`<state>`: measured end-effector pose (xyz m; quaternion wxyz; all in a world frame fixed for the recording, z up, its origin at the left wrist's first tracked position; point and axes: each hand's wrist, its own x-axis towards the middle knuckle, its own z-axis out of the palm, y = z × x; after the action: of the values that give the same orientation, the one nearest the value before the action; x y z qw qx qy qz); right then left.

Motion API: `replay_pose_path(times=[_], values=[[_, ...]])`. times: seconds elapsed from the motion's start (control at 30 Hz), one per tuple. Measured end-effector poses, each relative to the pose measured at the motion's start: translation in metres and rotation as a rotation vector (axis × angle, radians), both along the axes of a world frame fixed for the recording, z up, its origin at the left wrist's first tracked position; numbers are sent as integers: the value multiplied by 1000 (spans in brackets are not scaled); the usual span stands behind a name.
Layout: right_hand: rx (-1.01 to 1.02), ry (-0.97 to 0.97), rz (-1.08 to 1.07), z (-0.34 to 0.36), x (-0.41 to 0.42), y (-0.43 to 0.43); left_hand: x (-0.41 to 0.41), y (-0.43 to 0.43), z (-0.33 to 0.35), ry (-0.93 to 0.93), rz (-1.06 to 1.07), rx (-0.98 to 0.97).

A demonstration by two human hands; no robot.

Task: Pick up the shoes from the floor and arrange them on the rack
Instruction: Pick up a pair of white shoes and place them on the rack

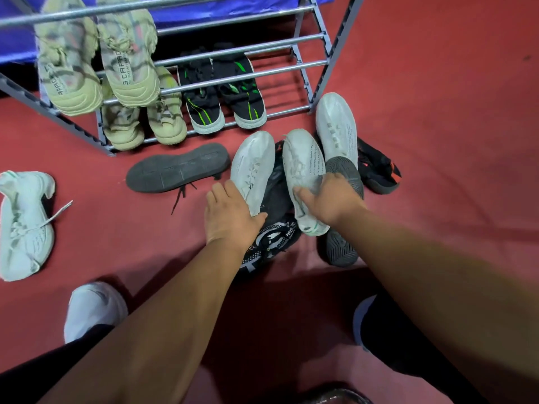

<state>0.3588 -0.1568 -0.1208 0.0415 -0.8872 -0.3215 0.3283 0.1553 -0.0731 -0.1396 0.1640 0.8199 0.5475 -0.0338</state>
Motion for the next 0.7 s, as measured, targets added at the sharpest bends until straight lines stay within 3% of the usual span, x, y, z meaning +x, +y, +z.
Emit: replay_pose_path(times=[0.3,0.53,0.7], values=[[87,-179,-219,-20,92,0,32,16,4,-177,71,-18],[24,-60,-292,-30,115,44,50,22,-5,-57,74,-123],[-50,-134,-371,-46,101,70,55,29,-11,-74,90,-108]])
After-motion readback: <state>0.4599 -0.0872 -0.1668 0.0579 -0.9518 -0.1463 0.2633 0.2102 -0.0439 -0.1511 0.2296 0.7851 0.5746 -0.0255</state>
